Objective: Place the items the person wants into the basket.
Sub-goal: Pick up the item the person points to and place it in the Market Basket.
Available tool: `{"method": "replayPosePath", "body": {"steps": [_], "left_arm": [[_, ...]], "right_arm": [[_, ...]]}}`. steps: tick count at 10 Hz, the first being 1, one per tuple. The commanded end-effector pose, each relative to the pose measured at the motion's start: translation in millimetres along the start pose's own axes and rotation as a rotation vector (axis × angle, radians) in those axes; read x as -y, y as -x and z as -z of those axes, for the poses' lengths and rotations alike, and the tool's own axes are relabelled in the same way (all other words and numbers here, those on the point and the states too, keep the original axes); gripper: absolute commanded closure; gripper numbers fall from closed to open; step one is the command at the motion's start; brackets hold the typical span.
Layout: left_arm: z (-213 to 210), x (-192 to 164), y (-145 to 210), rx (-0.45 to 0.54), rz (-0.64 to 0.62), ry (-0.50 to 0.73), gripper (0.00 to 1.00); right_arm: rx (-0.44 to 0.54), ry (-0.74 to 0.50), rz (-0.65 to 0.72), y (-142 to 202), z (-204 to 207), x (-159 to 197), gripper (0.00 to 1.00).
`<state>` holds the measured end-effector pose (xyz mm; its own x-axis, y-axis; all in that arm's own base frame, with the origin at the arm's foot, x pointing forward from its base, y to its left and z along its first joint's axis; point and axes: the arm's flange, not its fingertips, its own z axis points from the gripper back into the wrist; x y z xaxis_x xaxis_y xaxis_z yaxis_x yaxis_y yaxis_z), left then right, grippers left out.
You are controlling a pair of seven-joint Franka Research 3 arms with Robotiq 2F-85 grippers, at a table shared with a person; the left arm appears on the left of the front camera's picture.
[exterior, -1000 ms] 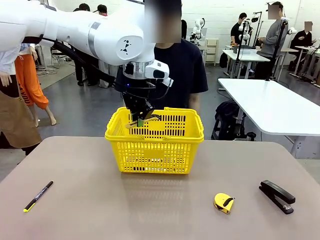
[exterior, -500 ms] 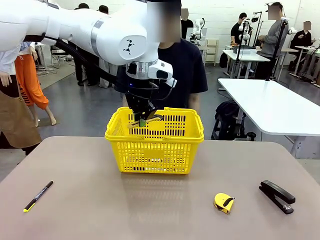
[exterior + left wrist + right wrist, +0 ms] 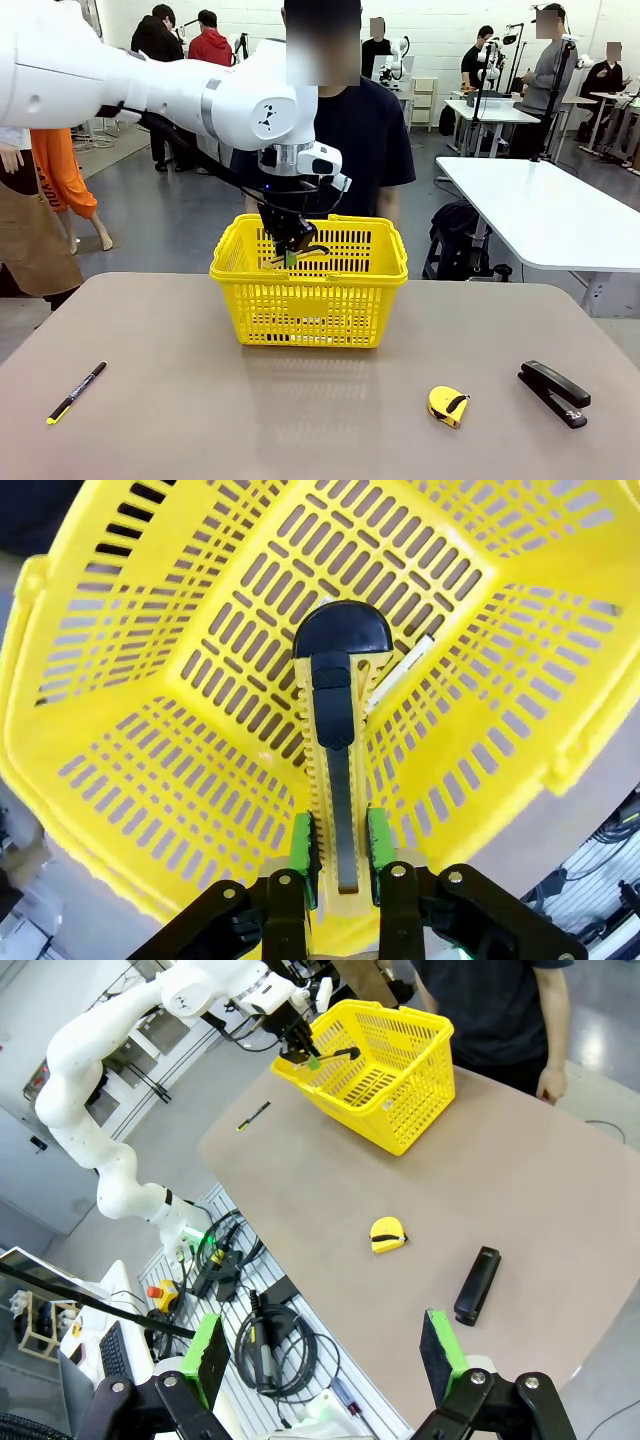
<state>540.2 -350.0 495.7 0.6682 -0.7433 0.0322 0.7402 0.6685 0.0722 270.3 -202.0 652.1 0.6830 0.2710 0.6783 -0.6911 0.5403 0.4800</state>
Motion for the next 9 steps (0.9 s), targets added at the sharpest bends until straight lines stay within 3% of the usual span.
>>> {"method": "replayPosePath", "body": {"steps": [1,4,5,7,9], "left_arm": [[-3.1,-9.6,-7.5,-0.005,0.028,0.051,0.74],[8.4,-10.7,-11.5,0.000,0.055,0.061,0.74],[9.3,-10.0,-11.9,0.004,0.065,0.063,0.26],[11.0,-10.5,-10.6,-0.002,0.077,0.063,0.00],[10.7,-10.0,-11.6,-0.003,0.075,0.061,0.00]], "right_arm": [[0.015,-0.003,-0.003,-1.3,0.0,0.1,0.00],[0.015,-0.003,-0.003,-1.3,0.0,0.1,0.00],[0.015,-0.003,-0.003,-1.3,0.0,0.1,0.00],[0.015,-0.003,-0.003,-1.3,0.0,0.1,0.00],[0.015,-0.003,-0.003,-1.3,0.0,0.1,0.00]]}}
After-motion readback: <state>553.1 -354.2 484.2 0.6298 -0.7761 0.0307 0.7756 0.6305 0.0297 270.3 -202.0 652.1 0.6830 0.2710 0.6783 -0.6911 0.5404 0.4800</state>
